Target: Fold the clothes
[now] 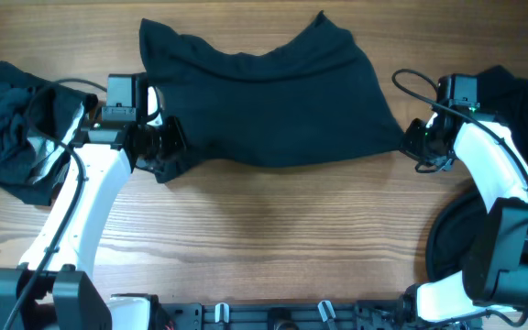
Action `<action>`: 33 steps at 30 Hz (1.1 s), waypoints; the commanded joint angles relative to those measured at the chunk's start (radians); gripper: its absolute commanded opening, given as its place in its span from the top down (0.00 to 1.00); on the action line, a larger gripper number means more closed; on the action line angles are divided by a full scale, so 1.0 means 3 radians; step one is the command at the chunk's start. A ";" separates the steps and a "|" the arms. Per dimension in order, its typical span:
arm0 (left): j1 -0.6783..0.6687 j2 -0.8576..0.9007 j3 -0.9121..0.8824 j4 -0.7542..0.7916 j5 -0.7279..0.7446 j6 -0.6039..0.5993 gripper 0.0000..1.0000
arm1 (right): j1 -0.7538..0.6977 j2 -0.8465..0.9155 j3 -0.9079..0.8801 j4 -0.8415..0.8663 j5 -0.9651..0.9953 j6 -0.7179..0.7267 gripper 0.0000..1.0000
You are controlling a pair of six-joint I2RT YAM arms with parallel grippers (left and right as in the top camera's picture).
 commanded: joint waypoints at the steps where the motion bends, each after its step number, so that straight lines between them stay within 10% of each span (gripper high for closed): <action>1: 0.0019 -0.0100 0.0041 -0.0090 0.0104 0.0202 0.96 | -0.0034 -0.0093 0.0058 -0.0081 0.0017 -0.0025 0.96; 14: 0.0373 -0.1008 0.0646 0.0053 0.0158 0.0200 0.96 | -0.0136 -0.0863 0.1364 -0.1179 -0.0285 -0.0394 0.96; 27: -0.0804 0.0882 0.0646 0.0257 0.0310 0.0186 0.96 | -0.0136 -0.0276 0.1312 -0.1475 0.0356 -0.0356 0.96; 29: -0.0868 0.1027 0.0646 0.0268 0.0298 0.0201 0.84 | -0.0136 -0.0244 0.1312 -0.1470 0.0356 -0.0355 0.96; 32: -0.0743 0.0908 0.0652 0.0114 0.0173 0.0200 0.00 | -0.0136 -0.0244 0.1312 -0.1469 0.0357 -0.0361 0.96; 33: -0.0652 0.0856 0.0652 -0.0084 0.0093 0.0198 0.00 | -0.0136 -0.0244 0.1312 -0.1467 0.0357 -0.0370 0.96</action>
